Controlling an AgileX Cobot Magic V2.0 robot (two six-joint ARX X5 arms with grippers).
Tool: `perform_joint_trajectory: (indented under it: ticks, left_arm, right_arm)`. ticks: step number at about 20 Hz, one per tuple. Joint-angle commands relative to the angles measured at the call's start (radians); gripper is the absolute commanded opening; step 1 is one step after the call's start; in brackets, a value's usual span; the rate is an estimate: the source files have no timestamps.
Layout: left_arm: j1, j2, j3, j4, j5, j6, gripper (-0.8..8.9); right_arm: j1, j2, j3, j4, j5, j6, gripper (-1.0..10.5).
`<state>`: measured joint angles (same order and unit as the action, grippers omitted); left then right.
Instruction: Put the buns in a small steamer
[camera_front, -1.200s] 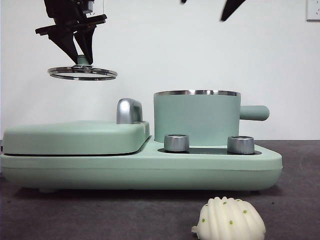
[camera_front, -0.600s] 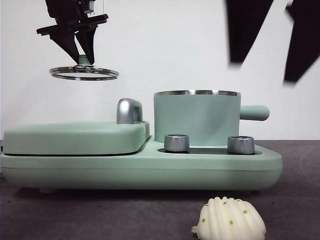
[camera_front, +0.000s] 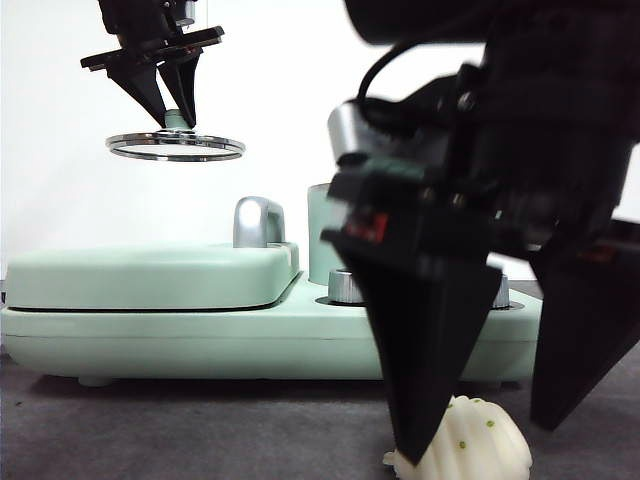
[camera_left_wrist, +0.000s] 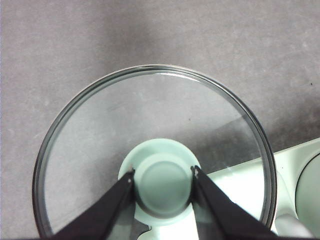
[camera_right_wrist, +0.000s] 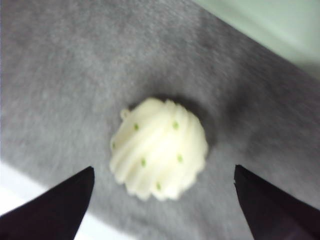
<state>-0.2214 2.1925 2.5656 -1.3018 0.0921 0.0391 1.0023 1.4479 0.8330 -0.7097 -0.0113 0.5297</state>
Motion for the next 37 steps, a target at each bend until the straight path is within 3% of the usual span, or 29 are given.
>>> perform_joint_trajectory:
  ticks: [1, 5, 9, 14, 18, 23, 27, 37]
  left_arm:
    - [-0.008, -0.01, 0.044, 0.017, 0.005, -0.003, 0.56]
    - [-0.008, -0.01, 0.044, 0.016, 0.005, -0.003, 0.56]
    - [-0.008, -0.01, 0.044, 0.016, 0.005, -0.003, 0.56]
    - [-0.008, -0.01, 0.044, 0.016, 0.006, -0.003, 0.56]
    - [-0.008, -0.01, 0.044, 0.016, 0.006, -0.003, 0.56]
    - [-0.008, -0.01, 0.044, 0.016, 0.005, -0.003, 0.56]
    - [-0.008, -0.01, 0.044, 0.016, 0.005, -0.003, 0.56]
    - [-0.008, -0.01, 0.044, 0.016, 0.006, -0.006, 0.56]
  right_arm:
    - [0.011, 0.041, 0.007, 0.017, 0.001, 0.012, 3.5]
    - [0.011, 0.057, 0.007, 0.034, 0.001, 0.011, 1.8]
    - [0.007, 0.053, 0.026, 0.016, -0.016, 0.01, 1.6]
    - [-0.041, 0.046, 0.284, -0.299, -0.026, -0.026, 1.6]
    - [-0.159, 0.048, 0.556, -0.483, -0.022, -0.15, 1.6]
    - [-0.353, 0.137, 0.843, -0.561, -0.022, -0.284, 1.6]
    - [-0.446, 0.294, 1.031, -0.578, -0.023, -0.362, 1.6]
    - [-0.483, 0.532, 1.094, -0.554, -0.013, -0.438, 1.6]
